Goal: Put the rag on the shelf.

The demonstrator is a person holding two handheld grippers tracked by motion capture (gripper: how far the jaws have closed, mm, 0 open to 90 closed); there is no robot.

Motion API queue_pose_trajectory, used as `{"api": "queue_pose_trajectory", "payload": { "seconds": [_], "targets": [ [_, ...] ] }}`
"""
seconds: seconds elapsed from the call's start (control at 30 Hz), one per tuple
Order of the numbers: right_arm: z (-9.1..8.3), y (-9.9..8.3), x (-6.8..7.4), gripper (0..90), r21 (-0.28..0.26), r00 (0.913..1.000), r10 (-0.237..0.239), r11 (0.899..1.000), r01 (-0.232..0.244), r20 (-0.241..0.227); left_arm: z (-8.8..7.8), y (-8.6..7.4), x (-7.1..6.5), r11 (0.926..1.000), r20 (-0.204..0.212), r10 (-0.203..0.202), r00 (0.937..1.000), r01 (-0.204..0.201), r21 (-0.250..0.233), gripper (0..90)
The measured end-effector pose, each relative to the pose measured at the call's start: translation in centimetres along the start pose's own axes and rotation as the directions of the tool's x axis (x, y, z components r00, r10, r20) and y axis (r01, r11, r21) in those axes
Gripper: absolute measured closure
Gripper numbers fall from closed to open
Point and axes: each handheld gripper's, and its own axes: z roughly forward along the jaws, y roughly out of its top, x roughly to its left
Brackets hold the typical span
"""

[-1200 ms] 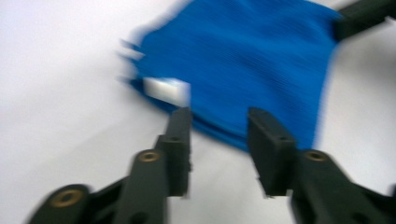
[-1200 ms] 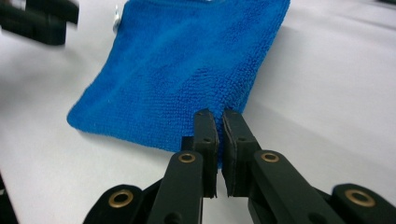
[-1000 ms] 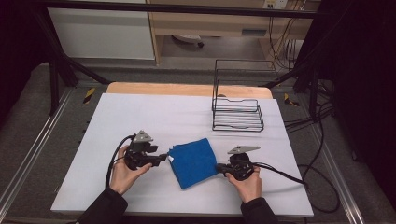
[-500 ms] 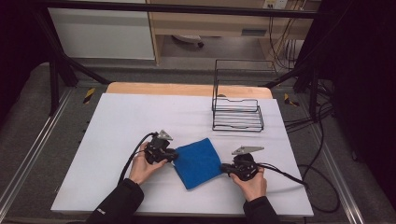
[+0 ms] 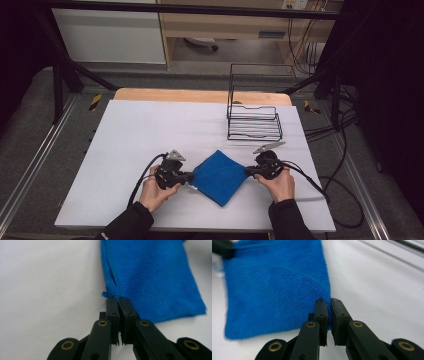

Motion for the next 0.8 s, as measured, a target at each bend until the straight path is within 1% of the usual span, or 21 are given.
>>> {"api": "queue_pose_trajectory", "payload": {
  "seconds": [0.07, 0.13, 0.17, 0.23, 0.27, 0.3, 0.33, 0.37, 0.43, 0.47, 0.5, 0.53, 0.57, 0.6, 0.63, 0.67, 0.7, 0.77, 0.8],
  "targets": [
    [0.4, 0.6, -0.6, 84.4, 0.028, 0.9998, -0.019, 0.999, 0.019, 0.006, 0.3, -0.5, -1.3, 0.9997, -0.030, 0.023, 0.9993, -0.023, -0.006, 86.6],
    [0.7, 1.0, -1.1, 84.3, 0.025, 0.9992, -0.038, 0.999, 0.038, 0.011, 0.8, -0.9, -2.2, 0.9994, -0.049, 0.033, 0.9983, -0.033, -0.012, 86.2],
    [0.9, 1.1, -1.2, 84.3, 0.021, 0.9992, -0.036, 0.999, 0.036, 0.017, 1.0, -1.0, -2.5, 0.9992, -0.059, 0.035, 0.9977, -0.036, -0.017, 86.0],
    [1.3, 1.1, -1.2, 82.4, 0.016, 0.9983, -0.046, 0.999, 0.046, 0.034, 1.3, -1.2, -2.6, 0.9982, -0.076, 0.056, 0.9956, -0.057, -0.016, 85.5],
    [1.5, 0.9, -1.1, 77.8, 0.006, 0.9968, -0.059, 0.998, 0.058, 0.055, 1.3, -1.2, -2.5, 0.9983, -0.073, 0.054, 0.9959, -0.055, -0.020, 84.5],
    [1.6, 0.6, -1.1, 69.9, -0.017, 0.9939, -0.068, 0.997, 0.070, 0.087, 1.2, -1.2, -2.4, 0.9980, -0.074, 0.056, 0.9957, -0.058, -0.024, 82.5],
    [1.6, 0.2, -0.9, 65.8, -0.043, 0.9912, -0.062, 0.997, 0.068, 0.117, 0.9, -1.2, -2.3, 0.9972, -0.080, 0.063, 0.9948, -0.066, -0.035, 79.3],
    [1.3, -0.2, -0.8, 62.6, -0.079, 0.9916, -0.045, 0.995, 0.055, 0.121, 0.6, -1.2, -2.1, 0.9965, -0.082, 0.072, 0.9940, -0.075, -0.038, 75.7],
    [0.6, -1.2, -0.4, 51.4, -0.158, 0.9948, -0.014, 0.987, 0.030, 0.101, -0.1, -1.0, -1.7, 0.9955, -0.080, 0.075, 0.9940, -0.079, -0.051, 69.4],
    [0.2, -1.6, 0.0, 48.7, -0.180, 0.9949, -0.006, 0.983, 0.024, 0.101, -0.4, -1.0, -1.5, 0.9949, -0.080, 0.077, 0.9939, -0.082, -0.059, 67.1],
    [-0.6, -2.6, 1.0, 41.2, -0.218, 0.9975, -0.003, 0.976, 0.018, 0.071, -0.8, -1.0, -1.3, 0.9941, -0.082, 0.085, 0.9929, -0.091, -0.060, 60.8],
    [-0.6, -2.6, 1.0, 41.2, -0.218, 0.9975, -0.003, 0.976, 0.018, 0.071, -1.1, -1.0, -1.1, 0.9937, -0.085, 0.088, 0.9925, -0.093, -0.062, 60.8],
    [-0.9, -3.6, 2.1, 35.2, -0.242, 0.9993, 0.023, 0.970, -0.015, 0.028, -1.5, -1.1, -0.8, 0.9928, -0.088, 0.093, 0.9918, -0.099, -0.067, 54.5],
    [-0.9, -3.6, 2.1, 35.2, -0.242, 0.9993, 0.023, 0.970, -0.015, 0.028, -1.8, -1.2, -0.5, 0.9925, -0.088, 0.093, 0.9918, -0.099, -0.072, 54.5],
    [-0.9, -4.4, 3.2, 32.4, -0.249, 0.9987, 0.050, 0.967, -0.048, 0.003, -2.1, -1.3, -0.2, 0.9923, -0.087, 0.095, 0.9916, -0.101, -0.071, 45.3],
    [-0.9, -4.4, 3.2, 32.4, -0.249, 0.9987, 0.050, 0.967, -0.048, 0.003, -2.3, -1.4, 0.0, 0.9919, -0.087, 0.095, 0.9917, -0.102, -0.076, 45.3],
    [-0.7, -4.8, 3.7, 31.6, -0.239, 0.9983, 0.058, 0.969, -0.059, -0.008, -2.6, -1.7, 0.3, 0.9916, -0.090, 0.097, 0.9912, -0.104, -0.077, 41.3],
    [-0.5, -5.4, 4.4, 32.2, -0.224, 0.9984, 0.053, 0.973, -0.056, -0.018, -3.0, -2.1, 0.8, 0.9926, -0.097, 0.093, 0.9909, -0.100, -0.068, 33.9],
    [-0.4, -5.7, 4.7, 35.5, -0.223, 0.9984, 0.055, 0.973, -0.057, -0.014, -3.2, -2.4, 1.0, 0.9930, -0.105, 0.094, 0.9901, -0.101, -0.062, 29.9]
  ]
}}
